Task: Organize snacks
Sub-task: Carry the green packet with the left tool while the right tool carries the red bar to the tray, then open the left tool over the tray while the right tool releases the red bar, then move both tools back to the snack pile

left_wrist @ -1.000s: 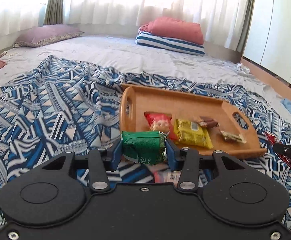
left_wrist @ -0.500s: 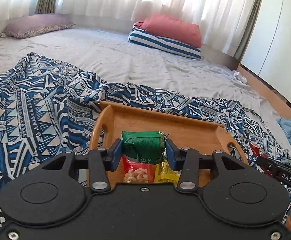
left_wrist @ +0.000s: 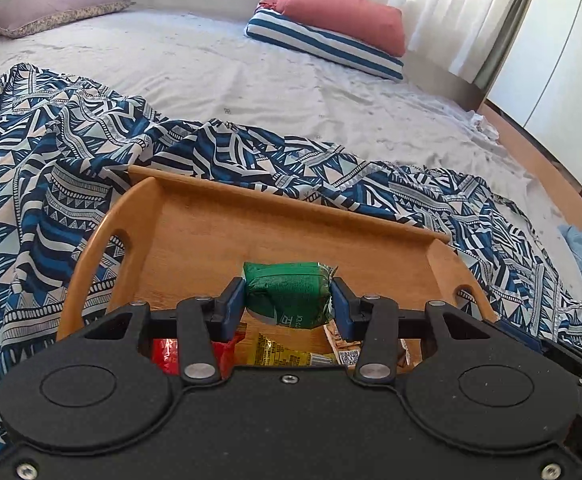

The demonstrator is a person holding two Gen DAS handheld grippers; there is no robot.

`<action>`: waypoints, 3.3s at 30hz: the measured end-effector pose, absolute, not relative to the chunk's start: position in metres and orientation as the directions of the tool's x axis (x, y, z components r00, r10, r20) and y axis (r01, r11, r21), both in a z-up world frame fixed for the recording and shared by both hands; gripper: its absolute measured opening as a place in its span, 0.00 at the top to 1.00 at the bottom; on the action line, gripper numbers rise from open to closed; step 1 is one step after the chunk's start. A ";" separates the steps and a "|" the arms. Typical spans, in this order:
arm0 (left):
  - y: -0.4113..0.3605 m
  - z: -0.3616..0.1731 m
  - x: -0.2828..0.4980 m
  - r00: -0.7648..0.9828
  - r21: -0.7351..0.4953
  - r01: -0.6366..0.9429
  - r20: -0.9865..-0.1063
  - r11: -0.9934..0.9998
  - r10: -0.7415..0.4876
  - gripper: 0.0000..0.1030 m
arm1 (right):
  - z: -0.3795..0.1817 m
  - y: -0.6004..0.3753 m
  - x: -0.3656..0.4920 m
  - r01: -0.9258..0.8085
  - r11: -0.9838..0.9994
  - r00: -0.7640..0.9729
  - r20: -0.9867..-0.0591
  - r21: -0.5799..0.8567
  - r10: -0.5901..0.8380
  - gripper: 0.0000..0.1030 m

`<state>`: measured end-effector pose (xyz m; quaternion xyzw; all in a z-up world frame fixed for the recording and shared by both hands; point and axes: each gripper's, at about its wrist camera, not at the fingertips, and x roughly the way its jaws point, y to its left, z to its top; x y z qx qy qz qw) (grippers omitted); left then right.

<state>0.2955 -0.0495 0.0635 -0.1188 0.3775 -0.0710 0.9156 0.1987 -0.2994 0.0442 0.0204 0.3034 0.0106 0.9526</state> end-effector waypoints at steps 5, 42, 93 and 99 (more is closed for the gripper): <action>-0.062 0.053 0.306 0.694 -0.244 0.038 -0.692 0.969 -0.201 0.58 | 0.035 -0.300 0.203 -0.004 0.999 0.802 -0.597 0.035 0.024 0.77; -0.075 0.042 0.290 0.706 -0.154 0.088 -0.688 0.984 -0.170 0.31 | 0.012 -0.317 0.206 0.037 0.984 0.736 -0.671 0.175 0.092 0.77; -0.007 0.065 0.061 0.799 -0.111 0.143 -0.573 0.983 -0.181 0.01 | 0.042 -0.238 0.015 -0.125 0.992 0.869 -0.486 -0.022 0.098 0.00; -0.002 0.052 0.051 0.792 -0.132 0.105 -0.589 0.986 -0.163 0.01 | 0.028 -0.234 0.000 -0.107 0.993 0.875 -0.479 -0.047 0.072 0.00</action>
